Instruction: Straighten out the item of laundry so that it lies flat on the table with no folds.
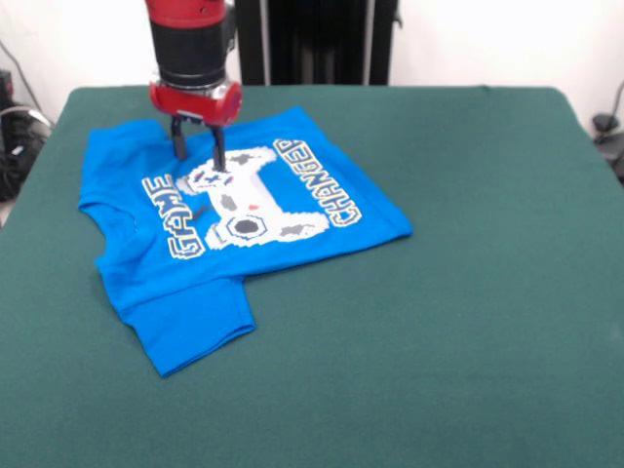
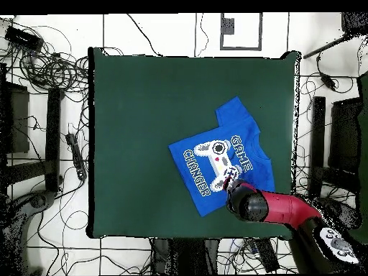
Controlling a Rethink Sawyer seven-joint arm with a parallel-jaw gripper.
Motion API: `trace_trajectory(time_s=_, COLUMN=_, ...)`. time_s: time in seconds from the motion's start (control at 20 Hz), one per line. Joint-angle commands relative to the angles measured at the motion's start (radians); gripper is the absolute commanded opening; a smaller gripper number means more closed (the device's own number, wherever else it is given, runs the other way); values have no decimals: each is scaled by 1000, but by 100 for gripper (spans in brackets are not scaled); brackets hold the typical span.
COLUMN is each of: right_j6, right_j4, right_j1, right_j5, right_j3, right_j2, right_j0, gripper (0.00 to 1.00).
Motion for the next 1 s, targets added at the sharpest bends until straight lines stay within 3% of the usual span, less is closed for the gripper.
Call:
trace_trajectory(time_s=0.05, right_j6=-23, right_j4=-14, right_j1=-14, right_j5=134, right_j3=19, right_j2=25, right_j0=42, gripper=100)
trace_trajectory(time_s=0.25, right_j6=26, right_j4=3, right_j1=15, right_j5=116, right_j3=-35, right_j2=7, right_j0=100, gripper=100)
trace_trajectory(time_s=0.6, right_j6=40, right_j4=31, right_j1=12, right_j5=116, right_j3=-52, right_j2=8, right_j0=126, gripper=100)
trace_trajectory(time_s=1.0, right_j6=-19, right_j4=54, right_j1=-110, right_j5=206, right_j3=18, right_j2=45, right_j0=78, gripper=100)
